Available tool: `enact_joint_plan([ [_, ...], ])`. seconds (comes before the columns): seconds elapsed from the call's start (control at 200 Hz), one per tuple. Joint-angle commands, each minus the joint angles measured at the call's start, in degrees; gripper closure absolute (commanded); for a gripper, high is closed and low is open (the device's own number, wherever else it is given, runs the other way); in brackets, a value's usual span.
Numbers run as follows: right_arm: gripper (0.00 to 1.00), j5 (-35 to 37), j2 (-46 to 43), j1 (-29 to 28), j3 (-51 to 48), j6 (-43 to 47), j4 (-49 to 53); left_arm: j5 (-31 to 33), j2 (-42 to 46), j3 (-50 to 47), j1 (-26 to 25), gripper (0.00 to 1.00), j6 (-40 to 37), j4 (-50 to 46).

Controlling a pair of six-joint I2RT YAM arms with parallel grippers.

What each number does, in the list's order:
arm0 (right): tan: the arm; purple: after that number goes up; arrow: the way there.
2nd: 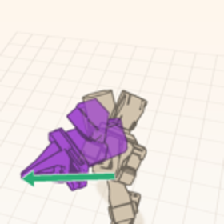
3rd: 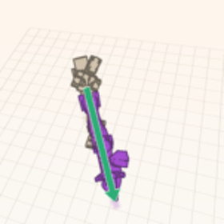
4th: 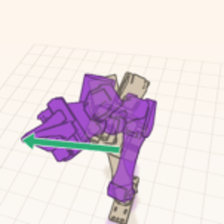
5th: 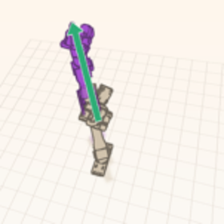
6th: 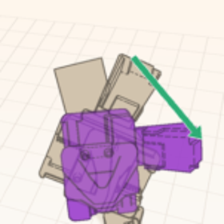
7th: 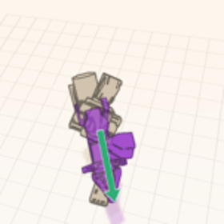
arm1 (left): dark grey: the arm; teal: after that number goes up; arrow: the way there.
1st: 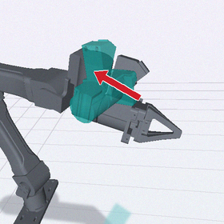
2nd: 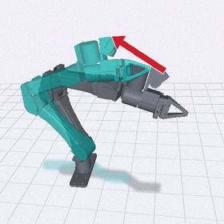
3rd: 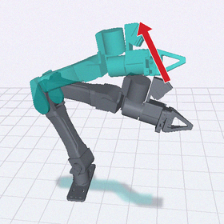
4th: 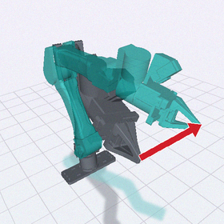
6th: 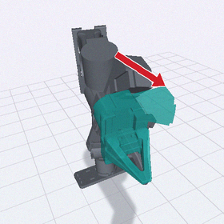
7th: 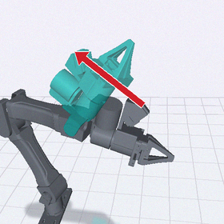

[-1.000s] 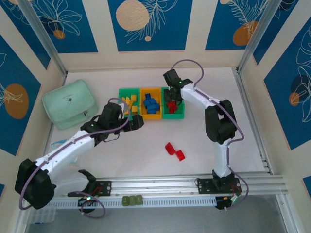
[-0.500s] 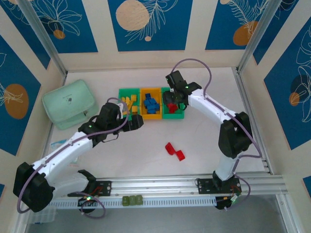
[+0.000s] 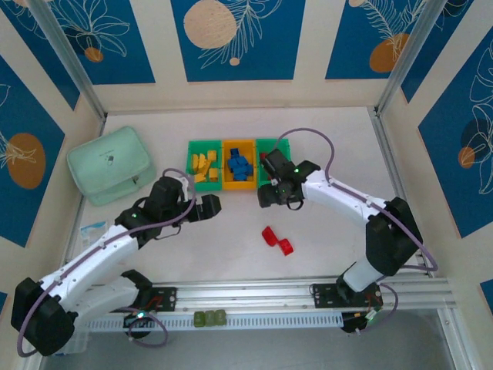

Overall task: Sort the legos into containers by color
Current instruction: Pick up the lego from the bottom-center of the table.

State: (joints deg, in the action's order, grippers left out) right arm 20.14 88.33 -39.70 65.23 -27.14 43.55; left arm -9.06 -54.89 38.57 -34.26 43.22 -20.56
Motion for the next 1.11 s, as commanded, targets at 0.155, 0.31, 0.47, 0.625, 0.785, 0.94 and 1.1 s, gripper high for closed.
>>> enact_joint_plan([
  [0.155,0.21,-3.15,-1.11,-3.60,-4.96,-6.53,1.48,0.04,1.08,-2.31,-3.63,0.01,2.90,1.78],
  [0.31,0.20,-3.60,-0.02,-4.65,-6.94,-8.56,0.46,1.26,0.93,-2.96,-4.58,0.01,3.68,3.00],
  [0.47,0.20,-6.35,1.19,-6.67,-8.95,-9.05,-2.44,1.41,0.24,-3.22,-4.93,0.01,3.89,3.34],
  [0.625,0.23,-6.52,3.27,-8.40,-9.48,-10.13,-2.72,1.46,0.03,-3.08,-4.94,0.01,3.97,3.40],
  [0.785,0.30,-6.74,4.99,-9.05,-9.90,-10.40,-4.06,1.68,-0.19,-3.08,-5.03,0.01,4.15,3.58],
  [0.94,0.38,-6.50,6.31,-9.25,-10.11,-10.57,-4.60,1.67,-0.17,-2.93,-5.11,0.01,4.07,3.17],
  [1.1,0.45,-6.98,7.68,-9.20,-10.13,-10.23,-5.48,1.81,-0.19,-2.79,-5.11,0.01,4.12,3.04],
])
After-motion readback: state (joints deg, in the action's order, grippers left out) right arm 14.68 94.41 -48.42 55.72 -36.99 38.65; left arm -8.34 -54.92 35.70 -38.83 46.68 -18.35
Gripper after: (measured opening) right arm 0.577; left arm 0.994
